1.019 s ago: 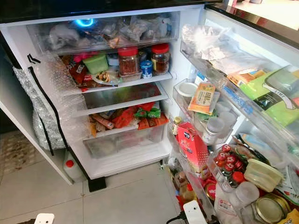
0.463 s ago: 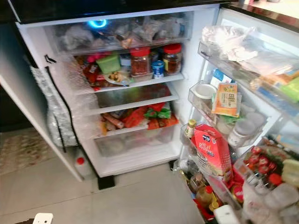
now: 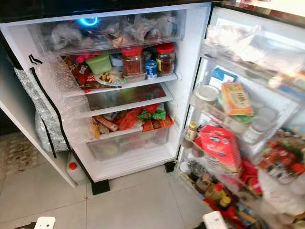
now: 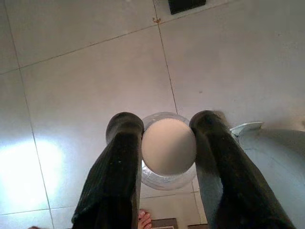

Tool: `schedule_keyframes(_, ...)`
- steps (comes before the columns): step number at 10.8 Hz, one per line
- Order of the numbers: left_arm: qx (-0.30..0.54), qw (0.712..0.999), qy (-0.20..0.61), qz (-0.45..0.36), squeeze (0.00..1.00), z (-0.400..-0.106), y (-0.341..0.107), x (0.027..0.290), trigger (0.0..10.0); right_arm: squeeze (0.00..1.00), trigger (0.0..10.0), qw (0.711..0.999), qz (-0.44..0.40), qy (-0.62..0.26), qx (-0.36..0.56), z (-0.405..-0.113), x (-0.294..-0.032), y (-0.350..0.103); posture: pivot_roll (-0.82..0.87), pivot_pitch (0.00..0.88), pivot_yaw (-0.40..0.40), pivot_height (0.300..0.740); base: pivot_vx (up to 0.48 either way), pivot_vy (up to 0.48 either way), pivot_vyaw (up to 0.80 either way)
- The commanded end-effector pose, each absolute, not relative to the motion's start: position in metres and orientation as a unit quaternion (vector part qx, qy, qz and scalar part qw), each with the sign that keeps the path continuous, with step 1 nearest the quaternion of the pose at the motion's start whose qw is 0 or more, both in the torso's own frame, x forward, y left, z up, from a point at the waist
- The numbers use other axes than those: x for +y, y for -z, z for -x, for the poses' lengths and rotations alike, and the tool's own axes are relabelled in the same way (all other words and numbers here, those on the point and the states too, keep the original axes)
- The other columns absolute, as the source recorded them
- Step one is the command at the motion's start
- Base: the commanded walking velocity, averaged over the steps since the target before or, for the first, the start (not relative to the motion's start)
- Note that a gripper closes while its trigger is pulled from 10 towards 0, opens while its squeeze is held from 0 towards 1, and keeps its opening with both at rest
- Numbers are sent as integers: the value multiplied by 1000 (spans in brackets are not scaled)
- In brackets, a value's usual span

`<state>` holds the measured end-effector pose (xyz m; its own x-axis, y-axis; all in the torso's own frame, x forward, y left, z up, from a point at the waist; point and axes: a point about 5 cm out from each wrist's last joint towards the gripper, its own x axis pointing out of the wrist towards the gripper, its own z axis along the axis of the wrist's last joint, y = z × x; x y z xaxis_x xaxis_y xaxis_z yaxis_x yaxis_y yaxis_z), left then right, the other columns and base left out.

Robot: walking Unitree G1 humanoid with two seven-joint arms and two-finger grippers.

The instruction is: Restocking fridge

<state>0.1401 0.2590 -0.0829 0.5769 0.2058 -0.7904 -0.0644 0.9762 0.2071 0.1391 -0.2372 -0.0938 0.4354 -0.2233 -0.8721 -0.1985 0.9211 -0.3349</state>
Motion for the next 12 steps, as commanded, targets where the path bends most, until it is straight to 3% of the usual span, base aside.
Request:
schedule_keyframes(1,445,889,-87,-72,0,-139,82,261,10000,0,10000,821,175,-1,543,-133,-231,97,87,0,-10,740,0,0,0)
schedule_keyframes(5,368,926,-83,4,0,-146,76,253,10000,0,10000,825,144,-27,546,-136,-209,101,95,0,-20,740,0,0,0)
schedule_keyframes(7,306,951,-44,-9,0,-205,53,232,10000,0,10000,837,118,-21,533,-143,-203,99,64,0,-11,740,0,0,0)
schedule_keyframes(12,317,948,-9,-34,0,-215,54,210,10000,0,10000,846,115,-31,519,-162,-195,94,15,0,10,740,0,0,0)
